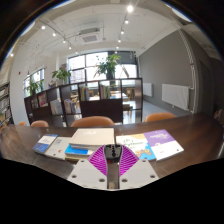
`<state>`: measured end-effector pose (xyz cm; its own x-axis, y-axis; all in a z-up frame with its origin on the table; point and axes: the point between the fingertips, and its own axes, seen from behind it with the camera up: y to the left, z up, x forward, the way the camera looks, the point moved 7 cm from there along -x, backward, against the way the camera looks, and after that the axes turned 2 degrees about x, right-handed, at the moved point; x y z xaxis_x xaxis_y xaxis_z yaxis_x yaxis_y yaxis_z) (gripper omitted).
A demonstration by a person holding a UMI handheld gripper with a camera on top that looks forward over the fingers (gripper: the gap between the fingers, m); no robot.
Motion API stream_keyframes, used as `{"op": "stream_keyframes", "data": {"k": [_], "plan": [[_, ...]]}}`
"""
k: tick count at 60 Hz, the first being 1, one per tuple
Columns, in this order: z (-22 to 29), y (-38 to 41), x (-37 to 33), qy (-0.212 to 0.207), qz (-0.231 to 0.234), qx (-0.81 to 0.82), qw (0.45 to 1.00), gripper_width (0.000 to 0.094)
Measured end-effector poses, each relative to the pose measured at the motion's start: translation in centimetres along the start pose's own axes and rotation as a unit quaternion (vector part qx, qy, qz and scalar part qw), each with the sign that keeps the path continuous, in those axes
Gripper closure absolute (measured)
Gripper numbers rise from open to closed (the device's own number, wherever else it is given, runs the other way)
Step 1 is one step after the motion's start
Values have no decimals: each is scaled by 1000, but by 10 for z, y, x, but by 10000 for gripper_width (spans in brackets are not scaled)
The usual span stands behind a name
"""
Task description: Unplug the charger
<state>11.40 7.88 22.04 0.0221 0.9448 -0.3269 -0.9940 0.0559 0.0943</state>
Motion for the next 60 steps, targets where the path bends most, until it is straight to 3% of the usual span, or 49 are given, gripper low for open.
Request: {"op": "stream_keyframes", "data": {"k": [2,6,19,34,37,41,44,60], "plan": [[12,-18,-6,-24,-11,-14,1000,825],[27,-61,-25,-24,-35,-33,999,808],[-88,-153,13,95,-37,-33,994,750],[-156,-168,25,145,-13,-29,989,683],[-155,-166,26,140,-9,-27,990,635],[-149,-164,25,146,-7,-34,989,442],[-137,-162,19,139,-10,-38,990,353],[-26,-130,-91,48,-33,-31,998,198]]}}
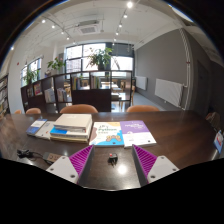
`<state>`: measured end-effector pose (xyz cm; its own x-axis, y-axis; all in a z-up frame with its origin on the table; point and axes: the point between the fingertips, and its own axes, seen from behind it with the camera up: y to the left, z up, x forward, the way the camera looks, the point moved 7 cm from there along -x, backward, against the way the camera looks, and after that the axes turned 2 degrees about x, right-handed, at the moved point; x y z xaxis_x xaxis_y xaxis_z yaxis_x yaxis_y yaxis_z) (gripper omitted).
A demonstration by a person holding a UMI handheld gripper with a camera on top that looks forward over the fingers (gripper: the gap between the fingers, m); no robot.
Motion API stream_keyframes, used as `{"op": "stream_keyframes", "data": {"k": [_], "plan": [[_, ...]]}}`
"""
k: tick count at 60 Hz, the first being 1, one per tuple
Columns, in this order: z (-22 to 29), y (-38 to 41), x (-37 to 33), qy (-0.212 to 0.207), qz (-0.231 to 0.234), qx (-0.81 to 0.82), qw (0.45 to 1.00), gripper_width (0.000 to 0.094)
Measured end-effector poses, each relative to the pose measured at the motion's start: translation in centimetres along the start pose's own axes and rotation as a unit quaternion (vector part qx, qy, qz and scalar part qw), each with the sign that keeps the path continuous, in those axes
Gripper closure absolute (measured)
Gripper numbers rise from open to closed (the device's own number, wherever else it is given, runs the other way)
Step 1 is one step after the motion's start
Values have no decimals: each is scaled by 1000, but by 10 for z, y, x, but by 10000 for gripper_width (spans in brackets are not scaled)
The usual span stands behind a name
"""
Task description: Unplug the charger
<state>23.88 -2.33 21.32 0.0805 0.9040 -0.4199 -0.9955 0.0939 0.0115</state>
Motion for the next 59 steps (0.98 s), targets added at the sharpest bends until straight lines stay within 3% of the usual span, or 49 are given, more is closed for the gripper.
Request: {"op": "stream_keyframes", "data": {"k": [9,30,59], "plan": [[17,24,-91,-23,8,-8,1000,192],[-53,82,-234,8,30,-24,999,183],[-96,102,-277,36,43,-26,998,181]]}}
